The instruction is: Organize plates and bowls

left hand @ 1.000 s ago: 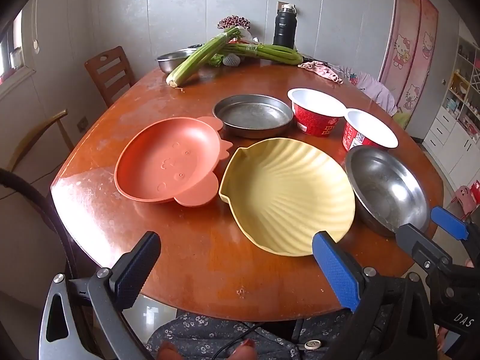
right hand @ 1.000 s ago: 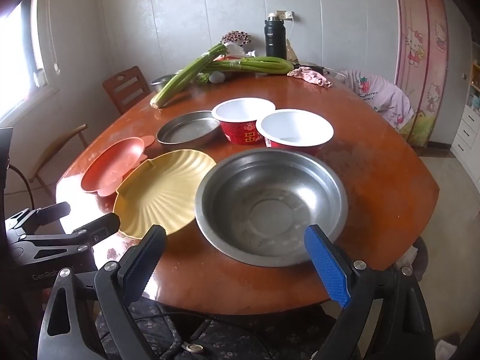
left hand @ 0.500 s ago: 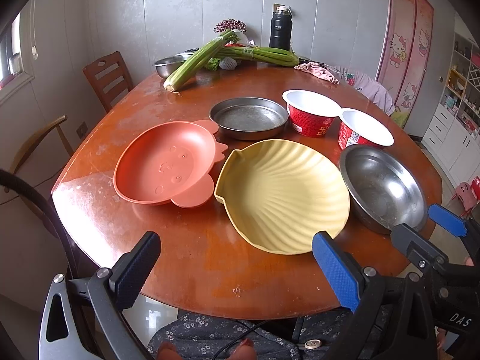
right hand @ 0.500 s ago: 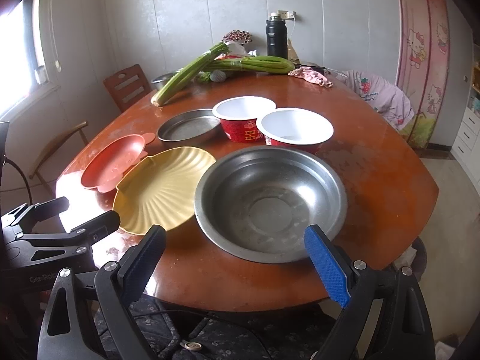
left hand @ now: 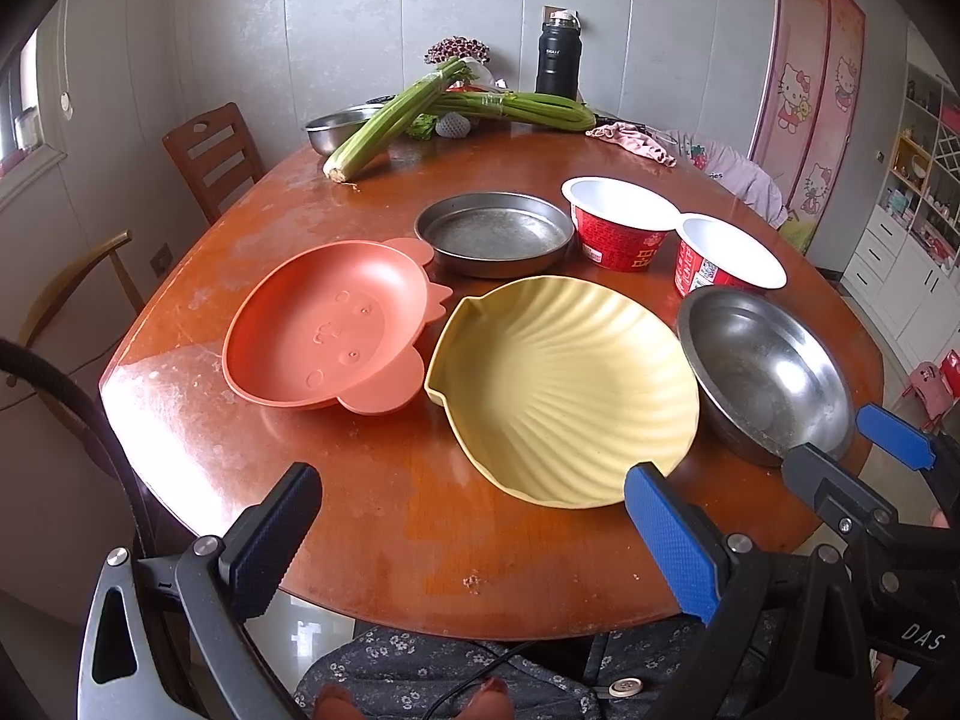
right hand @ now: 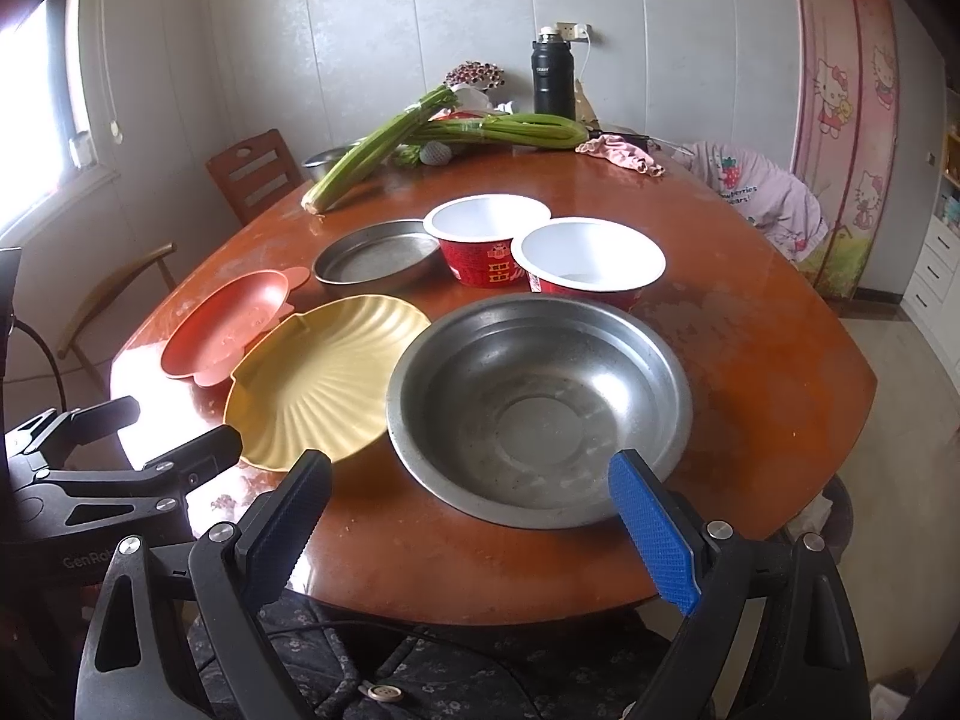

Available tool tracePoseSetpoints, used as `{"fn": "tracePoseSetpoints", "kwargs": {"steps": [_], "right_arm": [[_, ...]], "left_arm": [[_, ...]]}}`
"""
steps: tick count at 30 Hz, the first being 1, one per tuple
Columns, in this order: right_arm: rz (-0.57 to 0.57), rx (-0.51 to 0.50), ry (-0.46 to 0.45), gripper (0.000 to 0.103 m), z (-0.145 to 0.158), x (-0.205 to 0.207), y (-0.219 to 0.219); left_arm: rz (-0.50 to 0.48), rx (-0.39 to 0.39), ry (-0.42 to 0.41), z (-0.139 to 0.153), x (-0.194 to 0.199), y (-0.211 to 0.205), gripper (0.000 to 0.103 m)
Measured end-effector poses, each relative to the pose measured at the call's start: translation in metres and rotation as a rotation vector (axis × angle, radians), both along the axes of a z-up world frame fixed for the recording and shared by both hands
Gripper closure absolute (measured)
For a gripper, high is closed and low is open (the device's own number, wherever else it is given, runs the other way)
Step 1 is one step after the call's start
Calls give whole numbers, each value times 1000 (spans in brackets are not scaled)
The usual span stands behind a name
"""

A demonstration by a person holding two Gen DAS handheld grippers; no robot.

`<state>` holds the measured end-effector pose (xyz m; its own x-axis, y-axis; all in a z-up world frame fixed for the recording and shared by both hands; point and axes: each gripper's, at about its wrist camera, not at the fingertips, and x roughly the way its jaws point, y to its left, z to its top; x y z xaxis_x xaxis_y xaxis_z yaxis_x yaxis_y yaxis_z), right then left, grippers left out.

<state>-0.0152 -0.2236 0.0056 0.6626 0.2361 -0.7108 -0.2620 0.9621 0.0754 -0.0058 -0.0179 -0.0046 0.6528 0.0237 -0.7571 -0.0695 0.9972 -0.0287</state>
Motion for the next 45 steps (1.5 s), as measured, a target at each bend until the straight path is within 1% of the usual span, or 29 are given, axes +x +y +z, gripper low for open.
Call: {"fn": "tracePoseSetpoints", "kwargs": {"steps": [25, 32, 35, 39, 45], "right_arm": [[14, -11, 1, 9, -5, 0, 6], [30, -23, -31, 9, 2, -2, 11], [56, -20, -59, 9, 9, 0, 15], [105, -16, -74, 9, 19, 8, 26], [171, -13, -85, 9, 35, 33, 57]], "left_arm": [[0, 0, -7, 0, -3, 0, 2], [6, -7, -23, 3, -3, 8, 2], [17, -18, -37, 6, -4, 16, 2], [47, -34, -41, 8, -4, 33, 2], [158, -60, -27, 10, 4, 77, 2]]}}
